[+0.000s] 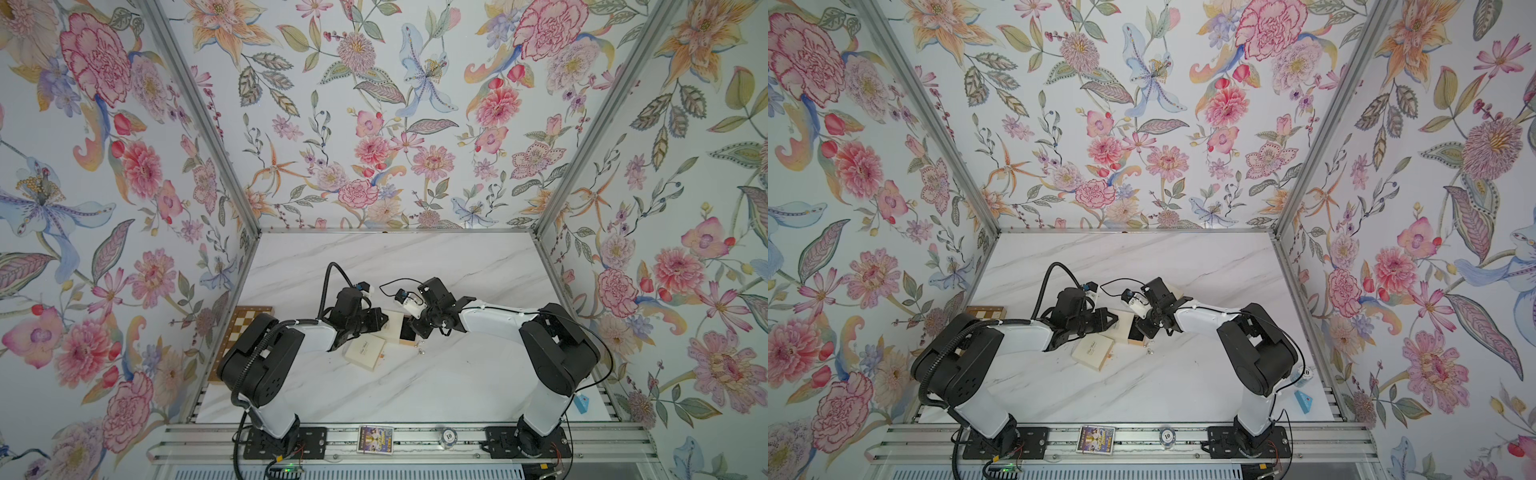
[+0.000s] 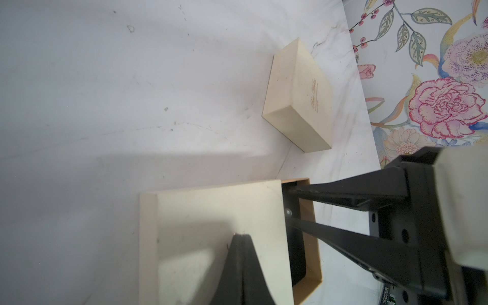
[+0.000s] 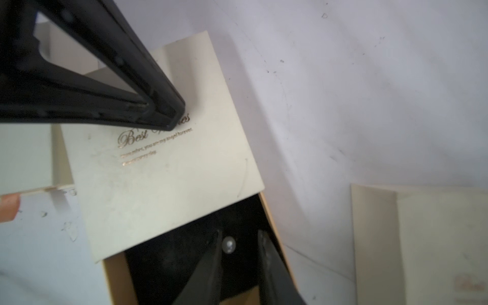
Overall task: Take out the earrings from the drawer-style jewelry box
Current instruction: Pick up the earring from the drawer.
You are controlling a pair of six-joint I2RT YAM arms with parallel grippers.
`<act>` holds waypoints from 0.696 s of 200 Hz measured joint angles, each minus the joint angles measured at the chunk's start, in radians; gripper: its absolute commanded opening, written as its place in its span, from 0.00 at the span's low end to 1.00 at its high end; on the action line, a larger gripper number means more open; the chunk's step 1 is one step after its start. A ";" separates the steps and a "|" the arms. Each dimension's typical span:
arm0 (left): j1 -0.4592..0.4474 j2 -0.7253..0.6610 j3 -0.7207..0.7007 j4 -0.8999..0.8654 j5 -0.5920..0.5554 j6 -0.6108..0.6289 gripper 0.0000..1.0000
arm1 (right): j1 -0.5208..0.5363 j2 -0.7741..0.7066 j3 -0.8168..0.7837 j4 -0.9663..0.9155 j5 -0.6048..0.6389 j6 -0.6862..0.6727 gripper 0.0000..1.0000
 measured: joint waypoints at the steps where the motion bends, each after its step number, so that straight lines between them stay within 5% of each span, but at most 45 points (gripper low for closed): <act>1: 0.000 0.000 0.000 0.000 0.000 0.000 0.00 | 0.000 0.000 0.000 0.000 0.000 -0.001 0.25; 139: 0.000 0.000 -0.003 0.006 0.000 0.000 0.00 | 0.000 0.024 0.021 -0.008 -0.002 -0.010 0.19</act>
